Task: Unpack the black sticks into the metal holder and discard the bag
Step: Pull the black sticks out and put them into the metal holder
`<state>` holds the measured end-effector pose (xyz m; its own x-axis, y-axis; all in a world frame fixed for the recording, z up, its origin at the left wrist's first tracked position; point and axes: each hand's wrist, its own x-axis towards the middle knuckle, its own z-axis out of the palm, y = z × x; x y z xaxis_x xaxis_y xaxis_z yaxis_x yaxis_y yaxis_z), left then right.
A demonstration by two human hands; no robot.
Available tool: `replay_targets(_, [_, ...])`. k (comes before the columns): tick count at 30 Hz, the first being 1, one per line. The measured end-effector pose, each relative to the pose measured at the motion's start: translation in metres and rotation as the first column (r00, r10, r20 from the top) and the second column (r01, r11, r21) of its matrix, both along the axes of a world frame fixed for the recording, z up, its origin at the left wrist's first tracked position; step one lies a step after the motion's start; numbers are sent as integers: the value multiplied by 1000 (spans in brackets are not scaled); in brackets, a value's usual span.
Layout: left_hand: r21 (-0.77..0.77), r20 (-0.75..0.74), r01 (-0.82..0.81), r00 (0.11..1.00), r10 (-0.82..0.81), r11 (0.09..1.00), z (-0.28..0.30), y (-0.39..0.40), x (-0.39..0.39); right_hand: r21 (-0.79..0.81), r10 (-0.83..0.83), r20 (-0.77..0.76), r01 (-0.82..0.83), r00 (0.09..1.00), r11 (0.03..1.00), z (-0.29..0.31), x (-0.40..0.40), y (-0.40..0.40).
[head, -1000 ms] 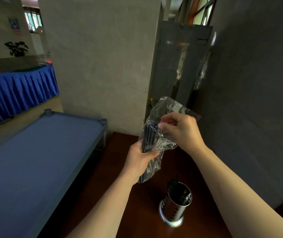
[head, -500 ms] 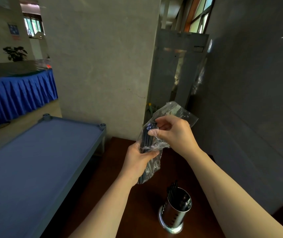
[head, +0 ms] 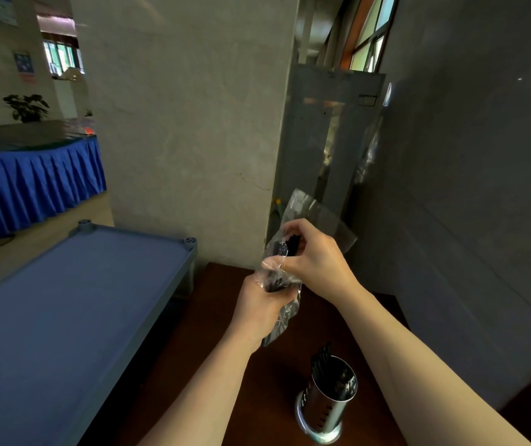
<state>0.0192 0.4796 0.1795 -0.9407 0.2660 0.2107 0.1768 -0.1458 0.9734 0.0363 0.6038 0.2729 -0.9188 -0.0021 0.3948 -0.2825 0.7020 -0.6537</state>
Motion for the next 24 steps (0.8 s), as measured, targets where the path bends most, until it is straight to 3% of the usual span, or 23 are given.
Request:
replay_targets(9, [-47, 9, -54, 998, 55, 997, -2, -3, 2, -209, -27, -36, 19, 999, 978, -27, -12, -23])
replay_targets(15, [-91, 46, -93, 994, 97, 992, 2, -7, 6, -426, -115, -81, 70, 990, 902, -42, -14, -41])
replay_targets(24, [-92, 65, -52, 996, 58, 994, -2, -15, 11, -519, -98, -76, 44, 992, 854, -20, -11, -37])
